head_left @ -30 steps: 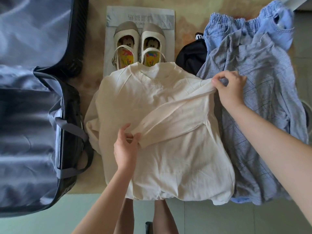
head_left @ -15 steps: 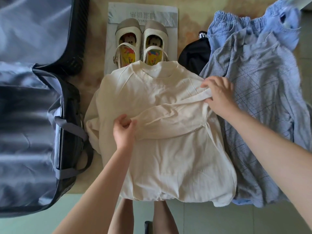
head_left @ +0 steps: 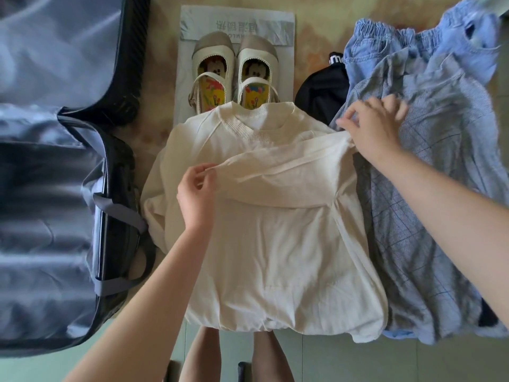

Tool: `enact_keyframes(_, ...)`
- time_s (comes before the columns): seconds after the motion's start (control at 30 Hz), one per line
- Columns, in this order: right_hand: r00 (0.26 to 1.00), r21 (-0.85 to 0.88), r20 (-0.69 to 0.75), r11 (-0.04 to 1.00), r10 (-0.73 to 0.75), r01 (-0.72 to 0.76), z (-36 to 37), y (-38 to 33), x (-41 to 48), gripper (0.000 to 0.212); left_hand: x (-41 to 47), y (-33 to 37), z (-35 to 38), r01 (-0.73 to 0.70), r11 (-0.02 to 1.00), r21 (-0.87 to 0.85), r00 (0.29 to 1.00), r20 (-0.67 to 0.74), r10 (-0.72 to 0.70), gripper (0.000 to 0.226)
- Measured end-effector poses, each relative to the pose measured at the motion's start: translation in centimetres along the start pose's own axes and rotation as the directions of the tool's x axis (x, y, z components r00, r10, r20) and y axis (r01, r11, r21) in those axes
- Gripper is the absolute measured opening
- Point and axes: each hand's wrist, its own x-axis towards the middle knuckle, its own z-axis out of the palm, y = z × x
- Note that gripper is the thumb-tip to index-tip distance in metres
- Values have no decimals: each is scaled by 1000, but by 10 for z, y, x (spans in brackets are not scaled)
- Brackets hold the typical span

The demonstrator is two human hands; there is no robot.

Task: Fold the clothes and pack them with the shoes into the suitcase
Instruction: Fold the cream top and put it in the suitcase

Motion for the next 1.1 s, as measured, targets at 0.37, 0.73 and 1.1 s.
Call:
enact_keyframes(0.37, 898, 184, -26, 885, 440, -428, 45, -17, -128, 65, 14, -5, 10, 12, 988, 152, 997, 78, -24, 13)
enact_keyframes(0.73, 759, 465, 7, 670, 651, -579, 47, 33, -115, 29, 3, 8, 40, -26, 994, 105, 983, 184, 7, 11)
enact_keyframes(1.1, 783, 511, -31, 683, 621, -522, 29, 26, -40, 37, 7, 14, 47, -55, 988, 143, 988, 149, 33, 10)
